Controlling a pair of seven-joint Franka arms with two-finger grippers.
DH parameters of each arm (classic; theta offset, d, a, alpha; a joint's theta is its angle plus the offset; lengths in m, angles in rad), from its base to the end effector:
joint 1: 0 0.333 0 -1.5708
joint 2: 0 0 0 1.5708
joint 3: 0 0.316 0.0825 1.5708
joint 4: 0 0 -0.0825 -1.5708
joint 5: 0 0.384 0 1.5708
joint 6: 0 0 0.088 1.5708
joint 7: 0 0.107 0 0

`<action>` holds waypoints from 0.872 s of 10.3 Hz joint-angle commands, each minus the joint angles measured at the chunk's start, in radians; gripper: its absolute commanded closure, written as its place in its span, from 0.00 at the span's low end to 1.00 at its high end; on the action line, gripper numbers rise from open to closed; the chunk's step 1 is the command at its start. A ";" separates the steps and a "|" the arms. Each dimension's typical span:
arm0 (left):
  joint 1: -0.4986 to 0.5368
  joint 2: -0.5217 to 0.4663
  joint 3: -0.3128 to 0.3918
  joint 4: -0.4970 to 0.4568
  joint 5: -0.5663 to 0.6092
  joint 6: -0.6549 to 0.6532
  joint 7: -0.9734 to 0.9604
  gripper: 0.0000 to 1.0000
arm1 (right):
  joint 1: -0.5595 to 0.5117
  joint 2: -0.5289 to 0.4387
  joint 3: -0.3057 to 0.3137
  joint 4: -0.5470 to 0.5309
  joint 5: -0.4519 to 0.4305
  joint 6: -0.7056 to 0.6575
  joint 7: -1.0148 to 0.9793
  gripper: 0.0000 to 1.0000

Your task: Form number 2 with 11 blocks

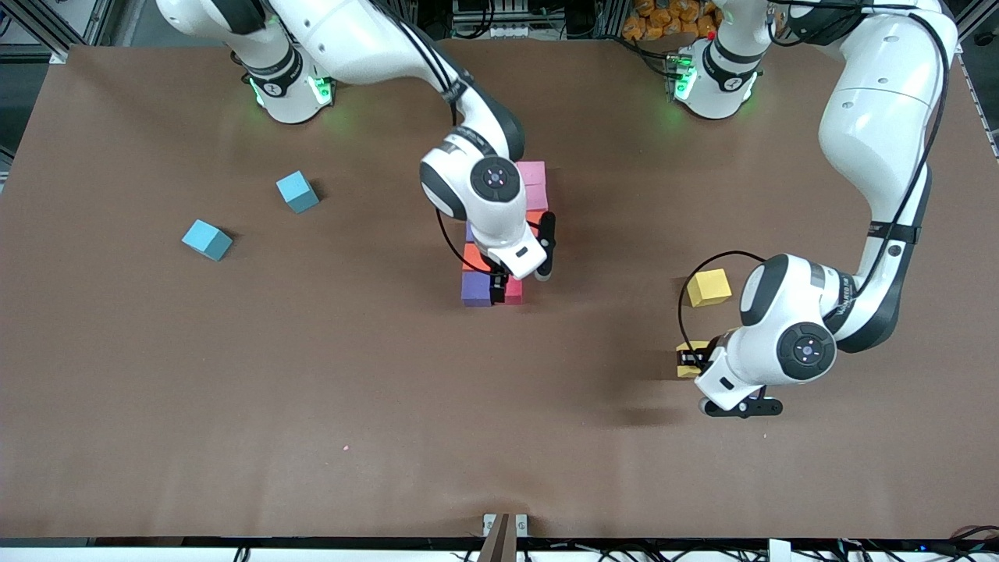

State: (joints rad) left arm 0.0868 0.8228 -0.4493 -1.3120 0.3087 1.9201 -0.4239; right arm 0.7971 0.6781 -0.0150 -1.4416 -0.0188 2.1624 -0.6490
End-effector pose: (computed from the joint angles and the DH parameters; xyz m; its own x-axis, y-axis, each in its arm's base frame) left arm 0.7065 -0.1655 0.2657 0.9888 0.0408 -0.1433 0.0402 -0.9992 -0.0074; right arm 0.5139 0.5123 0.2943 0.1253 0.9920 0.0185 0.9910 -0.1260 0.0460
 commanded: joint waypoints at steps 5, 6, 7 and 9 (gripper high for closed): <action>-0.108 -0.008 -0.005 -0.004 0.009 -0.009 -0.434 0.57 | -0.322 -0.527 0.003 -0.521 -0.003 -0.015 -0.073 0.00; -0.128 -0.008 -0.015 -0.004 -0.014 -0.009 -0.529 0.57 | -0.388 -0.588 0.006 -0.584 -0.001 -0.021 -0.127 0.00; -0.150 -0.008 -0.017 -0.003 -0.034 -0.003 -0.647 0.57 | -0.444 -0.651 0.009 -0.658 -0.001 -0.018 -0.130 0.00; -0.212 -0.007 -0.017 0.000 -0.036 0.020 -0.935 0.57 | -0.562 -0.701 0.012 -0.742 -0.009 -0.015 -0.158 0.00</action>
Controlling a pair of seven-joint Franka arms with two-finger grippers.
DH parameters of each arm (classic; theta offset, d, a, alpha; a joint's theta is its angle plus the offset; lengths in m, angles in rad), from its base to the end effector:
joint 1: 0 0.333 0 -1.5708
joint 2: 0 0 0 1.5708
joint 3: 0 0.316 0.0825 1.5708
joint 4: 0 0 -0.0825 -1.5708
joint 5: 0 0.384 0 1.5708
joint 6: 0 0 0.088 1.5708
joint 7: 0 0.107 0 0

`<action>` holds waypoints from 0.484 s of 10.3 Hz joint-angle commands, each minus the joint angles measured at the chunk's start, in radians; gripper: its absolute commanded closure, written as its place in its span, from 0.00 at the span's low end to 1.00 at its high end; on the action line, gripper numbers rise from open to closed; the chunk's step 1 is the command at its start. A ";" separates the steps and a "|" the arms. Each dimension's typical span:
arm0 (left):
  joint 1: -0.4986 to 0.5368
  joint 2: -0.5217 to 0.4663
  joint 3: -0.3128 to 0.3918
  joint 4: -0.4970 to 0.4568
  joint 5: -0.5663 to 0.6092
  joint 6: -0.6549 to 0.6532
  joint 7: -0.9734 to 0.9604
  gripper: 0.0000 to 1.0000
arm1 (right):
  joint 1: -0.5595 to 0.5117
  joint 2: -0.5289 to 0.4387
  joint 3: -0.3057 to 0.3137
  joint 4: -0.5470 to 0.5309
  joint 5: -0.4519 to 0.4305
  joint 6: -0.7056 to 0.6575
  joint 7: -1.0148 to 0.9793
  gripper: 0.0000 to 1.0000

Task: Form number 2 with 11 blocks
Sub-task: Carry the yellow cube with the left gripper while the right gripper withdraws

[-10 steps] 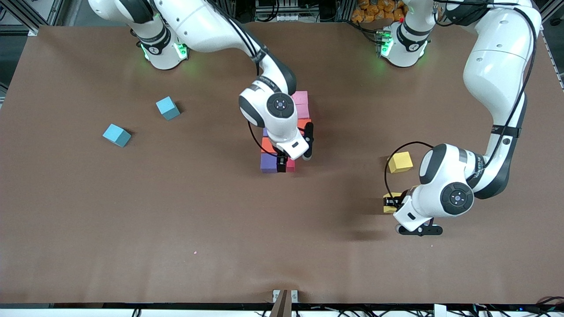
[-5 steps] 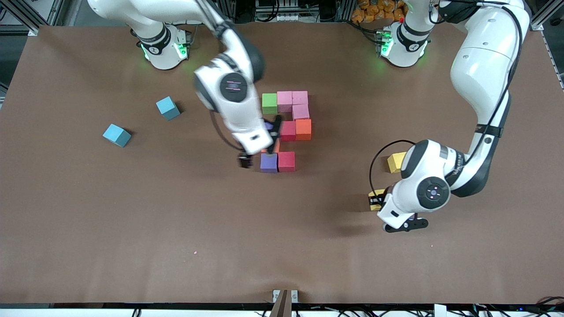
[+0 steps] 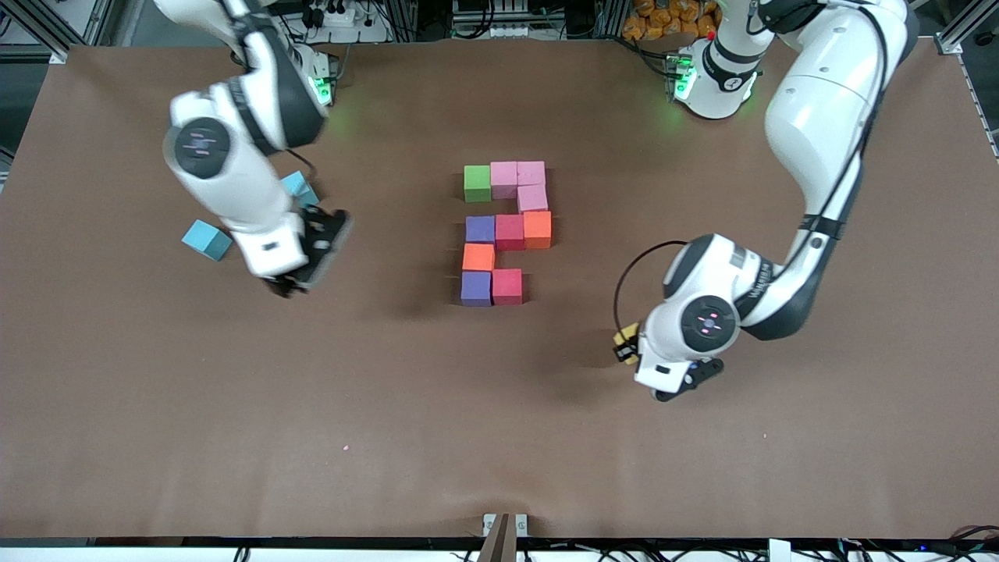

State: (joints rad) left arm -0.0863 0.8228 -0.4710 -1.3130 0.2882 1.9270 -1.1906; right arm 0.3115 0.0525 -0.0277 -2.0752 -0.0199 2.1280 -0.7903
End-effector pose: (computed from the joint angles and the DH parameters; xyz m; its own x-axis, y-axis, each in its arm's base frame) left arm 0.6628 -0.2973 0.2696 0.8008 0.5860 -0.1235 0.5804 -0.8103 -0.0809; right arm 0.5345 0.1551 0.4043 0.4672 0.8840 -0.0129 0.8841 -0.4671 0.0131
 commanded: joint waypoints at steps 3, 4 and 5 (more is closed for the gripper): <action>-0.113 -0.005 0.003 0.000 -0.023 0.032 -0.471 0.59 | -0.230 -0.112 0.026 -0.167 -0.011 0.020 -0.156 0.00; -0.131 -0.002 0.003 0.000 -0.029 0.073 -0.586 0.59 | -0.279 -0.143 0.026 -0.180 -0.011 0.012 -0.164 0.00; -0.138 0.001 0.005 -0.009 -0.029 0.107 -0.669 0.59 | -0.322 -0.179 0.026 -0.174 -0.012 -0.005 -0.150 0.00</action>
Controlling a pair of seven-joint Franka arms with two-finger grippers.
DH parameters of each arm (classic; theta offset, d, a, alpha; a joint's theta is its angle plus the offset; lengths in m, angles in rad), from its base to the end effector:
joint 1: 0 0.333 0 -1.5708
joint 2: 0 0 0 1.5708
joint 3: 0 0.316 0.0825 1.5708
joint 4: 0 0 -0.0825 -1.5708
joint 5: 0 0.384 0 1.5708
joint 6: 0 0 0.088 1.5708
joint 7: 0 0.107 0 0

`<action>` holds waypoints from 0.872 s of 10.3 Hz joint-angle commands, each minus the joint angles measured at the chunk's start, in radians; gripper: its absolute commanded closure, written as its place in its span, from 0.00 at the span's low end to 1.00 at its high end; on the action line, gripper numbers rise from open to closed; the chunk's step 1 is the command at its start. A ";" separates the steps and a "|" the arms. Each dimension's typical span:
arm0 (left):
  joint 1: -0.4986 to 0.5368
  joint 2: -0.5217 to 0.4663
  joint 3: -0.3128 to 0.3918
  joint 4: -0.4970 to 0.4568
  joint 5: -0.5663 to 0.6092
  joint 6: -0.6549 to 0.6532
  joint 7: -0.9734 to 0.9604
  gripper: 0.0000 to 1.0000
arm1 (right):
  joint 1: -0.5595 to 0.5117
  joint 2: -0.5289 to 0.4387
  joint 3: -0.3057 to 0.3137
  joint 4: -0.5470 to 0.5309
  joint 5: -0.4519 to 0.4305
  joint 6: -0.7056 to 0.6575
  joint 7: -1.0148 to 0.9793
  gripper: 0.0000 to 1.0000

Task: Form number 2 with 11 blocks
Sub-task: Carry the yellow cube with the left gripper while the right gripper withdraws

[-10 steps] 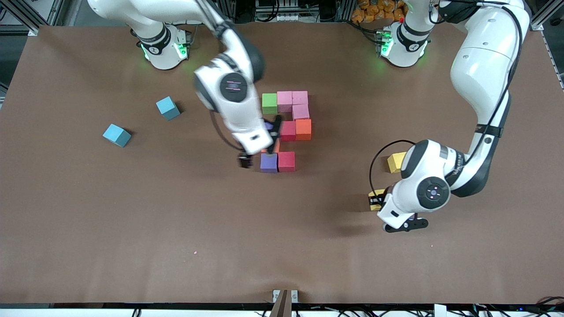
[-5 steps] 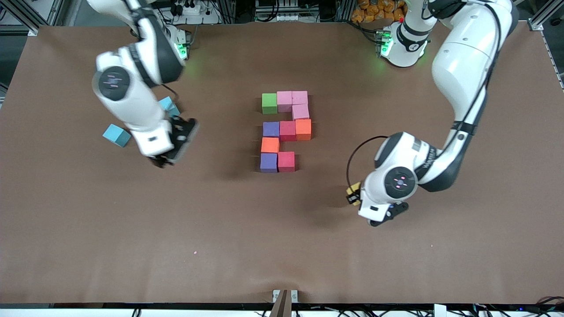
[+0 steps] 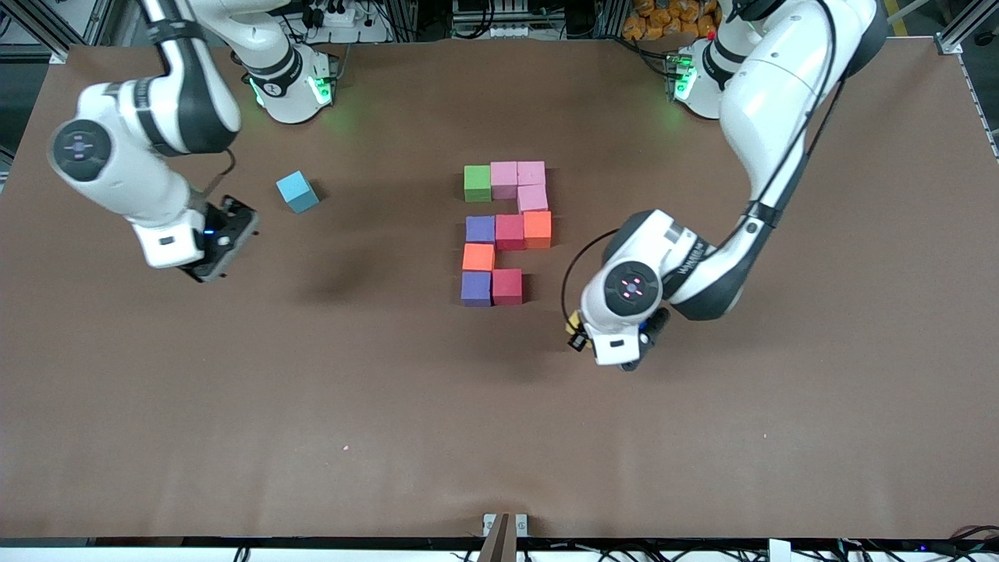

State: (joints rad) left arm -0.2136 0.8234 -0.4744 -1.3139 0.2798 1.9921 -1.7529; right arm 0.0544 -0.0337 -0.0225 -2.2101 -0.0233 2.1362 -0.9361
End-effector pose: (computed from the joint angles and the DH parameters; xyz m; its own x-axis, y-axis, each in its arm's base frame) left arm 0.6242 -0.3854 0.2745 0.4798 0.8734 -0.0828 0.8712 -0.4855 -0.0731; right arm 0.5179 0.0155 0.3904 0.5555 0.8306 -0.0387 0.8306 -0.5565 -0.0216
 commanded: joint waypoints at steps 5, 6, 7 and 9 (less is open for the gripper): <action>-0.063 -0.001 0.008 -0.094 -0.016 0.123 -0.390 0.64 | -0.099 -0.120 0.010 0.175 -0.009 -0.233 0.284 0.00; -0.060 -0.010 0.008 -0.126 -0.011 0.125 -0.424 0.64 | -0.064 -0.115 0.009 0.263 -0.007 -0.336 0.457 0.00; -0.058 -0.018 0.008 -0.149 -0.010 0.125 -0.451 0.64 | -0.044 -0.108 0.001 0.338 -0.009 -0.391 0.611 0.00; -0.069 -0.020 0.008 -0.180 -0.008 0.151 -0.560 0.64 | -0.057 -0.051 0.000 0.476 0.006 -0.412 0.687 0.00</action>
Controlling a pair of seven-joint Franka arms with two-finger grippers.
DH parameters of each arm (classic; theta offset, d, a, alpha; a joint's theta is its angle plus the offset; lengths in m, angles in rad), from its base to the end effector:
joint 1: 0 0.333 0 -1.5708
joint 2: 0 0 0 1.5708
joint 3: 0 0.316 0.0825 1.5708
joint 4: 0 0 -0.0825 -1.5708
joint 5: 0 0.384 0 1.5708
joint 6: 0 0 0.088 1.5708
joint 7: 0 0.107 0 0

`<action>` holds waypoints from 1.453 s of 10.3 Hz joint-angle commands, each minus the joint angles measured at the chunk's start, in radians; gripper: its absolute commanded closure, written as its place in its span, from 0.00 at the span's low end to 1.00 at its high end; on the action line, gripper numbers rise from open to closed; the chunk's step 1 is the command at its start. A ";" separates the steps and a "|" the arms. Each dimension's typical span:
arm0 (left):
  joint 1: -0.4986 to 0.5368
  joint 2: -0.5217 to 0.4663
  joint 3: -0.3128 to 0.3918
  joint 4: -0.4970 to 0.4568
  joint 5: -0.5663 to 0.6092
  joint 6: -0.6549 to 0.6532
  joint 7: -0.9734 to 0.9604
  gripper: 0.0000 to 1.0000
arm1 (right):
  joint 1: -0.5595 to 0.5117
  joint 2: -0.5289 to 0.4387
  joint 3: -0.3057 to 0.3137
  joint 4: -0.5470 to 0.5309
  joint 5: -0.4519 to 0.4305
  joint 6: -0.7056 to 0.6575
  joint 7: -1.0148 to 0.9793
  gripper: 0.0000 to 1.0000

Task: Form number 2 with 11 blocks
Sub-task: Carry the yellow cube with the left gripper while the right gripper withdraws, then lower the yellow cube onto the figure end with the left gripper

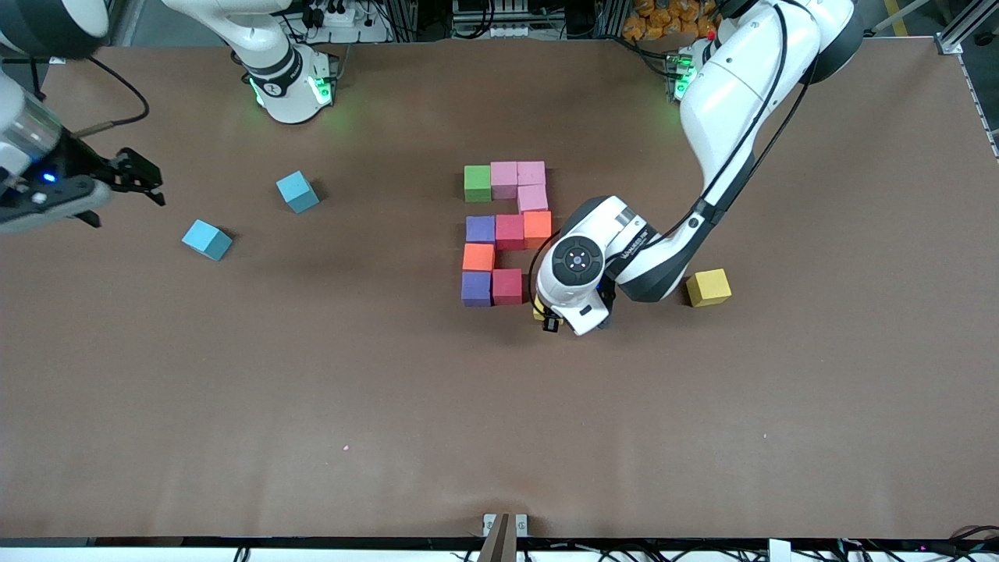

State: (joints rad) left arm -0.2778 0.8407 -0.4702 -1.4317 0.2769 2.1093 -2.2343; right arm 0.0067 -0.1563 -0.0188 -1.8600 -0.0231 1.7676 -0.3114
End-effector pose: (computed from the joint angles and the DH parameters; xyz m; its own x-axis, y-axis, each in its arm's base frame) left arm 0.5736 -0.4282 0.2221 0.1076 0.9928 -0.0526 0.9855 -0.1134 -0.1259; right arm 0.5184 -0.0089 0.5877 0.9526 0.2992 0.0546 0.2974 -0.9540 0.0385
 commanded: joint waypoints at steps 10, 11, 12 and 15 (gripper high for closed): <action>0.014 -0.083 -0.022 -0.186 -0.004 0.162 -0.177 0.64 | -0.050 0.125 -0.006 0.335 0.031 -0.293 0.324 0.00; 0.012 -0.084 -0.022 -0.193 -0.004 0.169 -0.185 0.64 | -0.050 0.126 -0.006 0.337 0.022 -0.301 0.322 0.00; 0.009 -0.084 -0.022 -0.194 -0.002 0.185 -0.206 0.64 | -0.051 0.126 -0.006 0.338 0.014 -0.303 0.324 0.00; 0.002 -0.083 -0.022 -0.194 -0.004 0.187 -0.211 0.64 | -0.042 0.126 -0.003 0.340 0.017 -0.303 0.325 0.00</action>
State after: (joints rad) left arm -0.2756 0.7872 -0.4916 -1.5873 0.2771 2.2790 -2.4198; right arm -0.0293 -0.0438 -0.0326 -1.5522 -0.0035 1.4876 -0.0016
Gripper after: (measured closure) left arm 0.445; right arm 0.000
